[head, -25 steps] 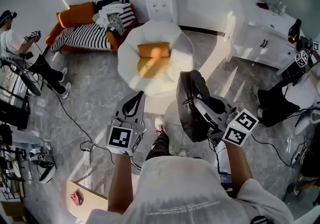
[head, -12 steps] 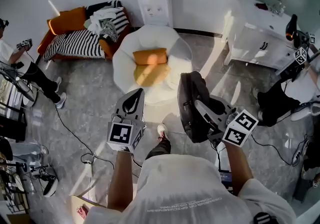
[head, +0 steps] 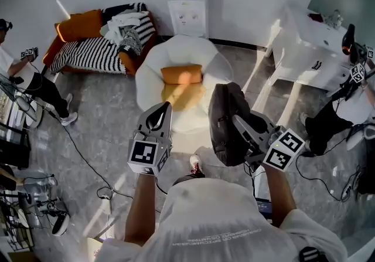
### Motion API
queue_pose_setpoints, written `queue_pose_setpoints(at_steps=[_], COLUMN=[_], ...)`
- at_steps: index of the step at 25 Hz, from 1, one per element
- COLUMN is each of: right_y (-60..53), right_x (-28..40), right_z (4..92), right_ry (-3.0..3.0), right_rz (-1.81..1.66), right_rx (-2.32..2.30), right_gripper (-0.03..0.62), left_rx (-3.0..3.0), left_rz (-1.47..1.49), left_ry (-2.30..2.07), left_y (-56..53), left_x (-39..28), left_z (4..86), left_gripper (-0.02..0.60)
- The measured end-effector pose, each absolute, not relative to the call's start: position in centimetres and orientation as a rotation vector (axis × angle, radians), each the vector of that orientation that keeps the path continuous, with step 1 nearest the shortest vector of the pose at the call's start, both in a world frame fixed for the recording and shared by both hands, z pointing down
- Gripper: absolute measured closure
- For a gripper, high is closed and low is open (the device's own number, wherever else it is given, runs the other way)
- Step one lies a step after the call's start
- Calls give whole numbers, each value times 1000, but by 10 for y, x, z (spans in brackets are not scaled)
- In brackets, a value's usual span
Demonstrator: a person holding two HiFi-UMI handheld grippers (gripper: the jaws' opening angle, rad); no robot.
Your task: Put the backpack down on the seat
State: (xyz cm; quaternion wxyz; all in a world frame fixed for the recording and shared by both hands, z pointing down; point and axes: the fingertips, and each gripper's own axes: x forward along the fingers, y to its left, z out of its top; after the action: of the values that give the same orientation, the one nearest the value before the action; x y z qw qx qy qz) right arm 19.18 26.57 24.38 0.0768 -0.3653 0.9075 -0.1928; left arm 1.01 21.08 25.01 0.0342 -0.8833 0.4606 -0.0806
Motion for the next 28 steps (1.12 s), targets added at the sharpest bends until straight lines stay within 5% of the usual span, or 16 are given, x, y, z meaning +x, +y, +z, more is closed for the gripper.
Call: queue_pose_setpoints(at_steps=[28], right_y=[95], right_x=[144], right_z=[256], right_ry=[2675], right_rz=[-653], right_rx=[-1183], right_gripper=[523], left_rx=[-2811], left_rz=[-277], left_ry=[1468], left_y=[59], left_x=[-39], left_z=[285], left_gripper=[574])
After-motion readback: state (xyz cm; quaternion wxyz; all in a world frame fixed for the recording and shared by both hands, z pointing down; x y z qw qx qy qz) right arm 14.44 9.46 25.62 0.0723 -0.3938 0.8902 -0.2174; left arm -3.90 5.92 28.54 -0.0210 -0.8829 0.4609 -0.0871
